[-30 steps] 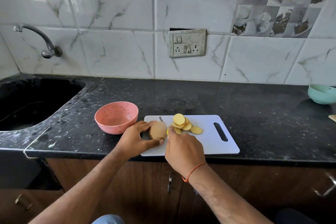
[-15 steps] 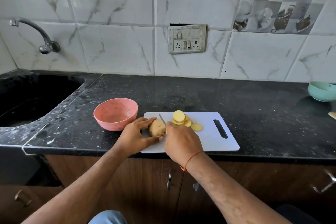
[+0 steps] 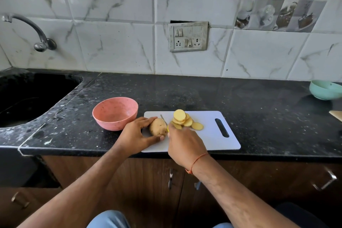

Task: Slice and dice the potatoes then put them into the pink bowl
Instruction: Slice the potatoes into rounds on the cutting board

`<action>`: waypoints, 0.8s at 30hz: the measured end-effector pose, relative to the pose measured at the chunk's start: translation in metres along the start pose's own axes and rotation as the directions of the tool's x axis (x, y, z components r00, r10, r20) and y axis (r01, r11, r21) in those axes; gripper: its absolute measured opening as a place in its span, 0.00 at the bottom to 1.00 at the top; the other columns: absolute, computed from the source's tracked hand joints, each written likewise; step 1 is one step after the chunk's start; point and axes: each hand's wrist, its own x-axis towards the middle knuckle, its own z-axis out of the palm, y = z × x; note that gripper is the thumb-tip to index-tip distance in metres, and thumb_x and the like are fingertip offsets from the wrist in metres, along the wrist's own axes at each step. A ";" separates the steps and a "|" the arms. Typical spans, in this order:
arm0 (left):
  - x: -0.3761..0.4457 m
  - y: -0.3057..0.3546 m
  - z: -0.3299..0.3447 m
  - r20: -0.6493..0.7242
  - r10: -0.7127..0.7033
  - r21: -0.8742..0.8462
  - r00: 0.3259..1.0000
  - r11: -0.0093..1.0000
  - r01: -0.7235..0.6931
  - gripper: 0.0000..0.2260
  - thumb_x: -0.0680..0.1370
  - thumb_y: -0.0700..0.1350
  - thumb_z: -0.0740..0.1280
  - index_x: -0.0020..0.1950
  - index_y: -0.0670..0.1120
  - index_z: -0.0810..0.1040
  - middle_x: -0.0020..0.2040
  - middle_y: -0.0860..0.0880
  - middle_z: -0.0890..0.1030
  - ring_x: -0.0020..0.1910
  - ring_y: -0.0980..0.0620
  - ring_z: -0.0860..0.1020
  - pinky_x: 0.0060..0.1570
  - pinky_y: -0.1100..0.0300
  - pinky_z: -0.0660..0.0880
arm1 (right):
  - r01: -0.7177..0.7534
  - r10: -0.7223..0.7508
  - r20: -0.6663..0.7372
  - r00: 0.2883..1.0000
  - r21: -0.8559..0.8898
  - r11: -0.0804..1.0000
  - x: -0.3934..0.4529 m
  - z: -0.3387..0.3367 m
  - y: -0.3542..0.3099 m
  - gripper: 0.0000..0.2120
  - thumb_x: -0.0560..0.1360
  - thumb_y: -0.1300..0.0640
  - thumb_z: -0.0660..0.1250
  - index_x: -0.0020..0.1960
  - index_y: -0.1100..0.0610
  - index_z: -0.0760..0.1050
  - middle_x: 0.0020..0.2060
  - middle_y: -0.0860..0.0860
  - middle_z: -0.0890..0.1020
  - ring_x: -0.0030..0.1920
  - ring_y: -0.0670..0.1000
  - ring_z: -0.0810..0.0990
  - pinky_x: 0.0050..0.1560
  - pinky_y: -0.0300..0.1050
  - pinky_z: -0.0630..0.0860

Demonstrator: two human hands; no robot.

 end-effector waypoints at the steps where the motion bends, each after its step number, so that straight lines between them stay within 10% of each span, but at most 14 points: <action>1: 0.000 0.000 0.000 -0.001 0.000 0.007 1.000 1.000 0.000 0.37 0.69 0.62 0.82 0.75 0.52 0.79 0.62 0.61 0.81 0.58 0.71 0.76 0.54 0.79 0.68 | 0.014 -0.014 -0.008 1.000 -0.001 1.000 -0.007 0.001 0.002 0.15 0.84 0.56 0.59 0.69 0.53 0.71 0.47 0.55 0.83 0.49 0.57 0.82 0.39 0.48 0.70; 24: 0.000 0.002 -0.003 -0.005 0.006 0.025 1.000 1.000 -0.006 0.36 0.70 0.60 0.82 0.76 0.52 0.78 0.62 0.61 0.80 0.58 0.72 0.76 0.53 0.80 0.68 | 0.017 -0.018 0.026 0.999 0.037 0.999 -0.007 0.006 0.007 0.13 0.85 0.54 0.59 0.68 0.54 0.72 0.44 0.53 0.80 0.41 0.53 0.74 0.36 0.44 0.66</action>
